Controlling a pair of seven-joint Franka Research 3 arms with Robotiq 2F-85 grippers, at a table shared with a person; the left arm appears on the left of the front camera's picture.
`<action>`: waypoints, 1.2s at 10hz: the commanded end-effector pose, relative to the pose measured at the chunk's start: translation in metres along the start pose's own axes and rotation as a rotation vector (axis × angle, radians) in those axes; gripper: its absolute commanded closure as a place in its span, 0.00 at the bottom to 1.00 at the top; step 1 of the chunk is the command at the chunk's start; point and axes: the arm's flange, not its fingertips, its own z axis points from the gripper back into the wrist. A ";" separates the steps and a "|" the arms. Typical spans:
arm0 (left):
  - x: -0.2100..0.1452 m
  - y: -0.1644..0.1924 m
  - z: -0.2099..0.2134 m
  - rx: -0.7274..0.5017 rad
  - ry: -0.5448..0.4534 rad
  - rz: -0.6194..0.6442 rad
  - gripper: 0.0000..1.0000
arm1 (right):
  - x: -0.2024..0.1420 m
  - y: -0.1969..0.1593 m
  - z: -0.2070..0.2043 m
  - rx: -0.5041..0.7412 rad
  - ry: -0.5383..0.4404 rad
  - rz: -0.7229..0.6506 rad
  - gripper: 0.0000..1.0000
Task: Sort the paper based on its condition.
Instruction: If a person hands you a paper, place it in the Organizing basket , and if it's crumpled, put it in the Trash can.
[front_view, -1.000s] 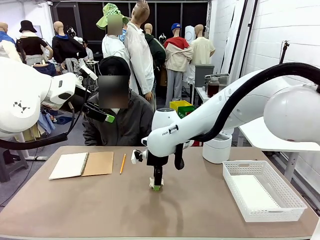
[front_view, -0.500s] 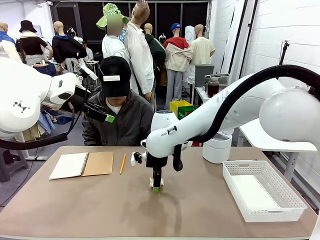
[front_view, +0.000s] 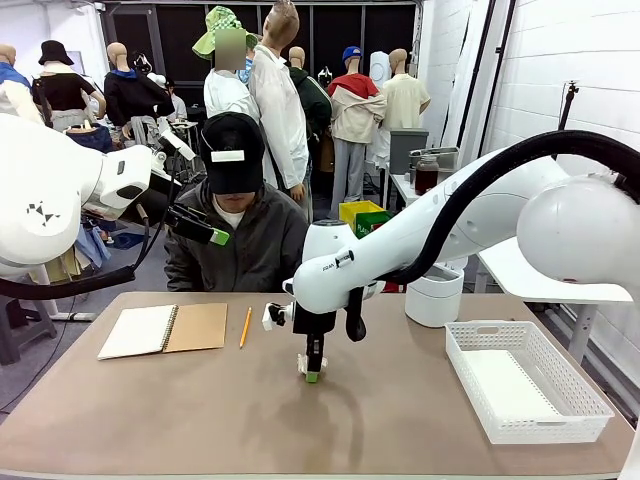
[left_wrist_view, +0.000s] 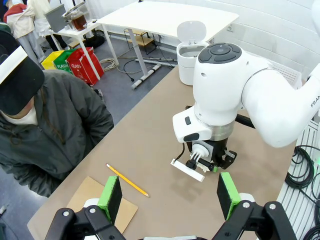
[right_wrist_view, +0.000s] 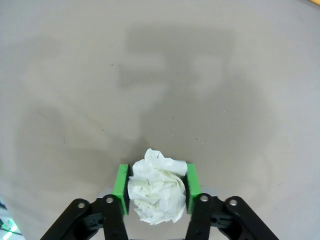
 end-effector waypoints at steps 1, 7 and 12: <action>-0.002 0.001 -0.001 -0.004 0.004 -0.010 0.00 | 0.005 -0.004 -0.001 0.018 -0.015 -0.011 0.97; -0.002 0.001 -0.001 -0.004 0.004 -0.010 0.00 | -0.047 0.019 0.102 0.030 -0.037 -0.061 0.97; -0.002 0.001 -0.001 -0.004 0.004 -0.010 0.00 | -0.142 -0.036 0.176 -0.041 0.028 -0.240 0.97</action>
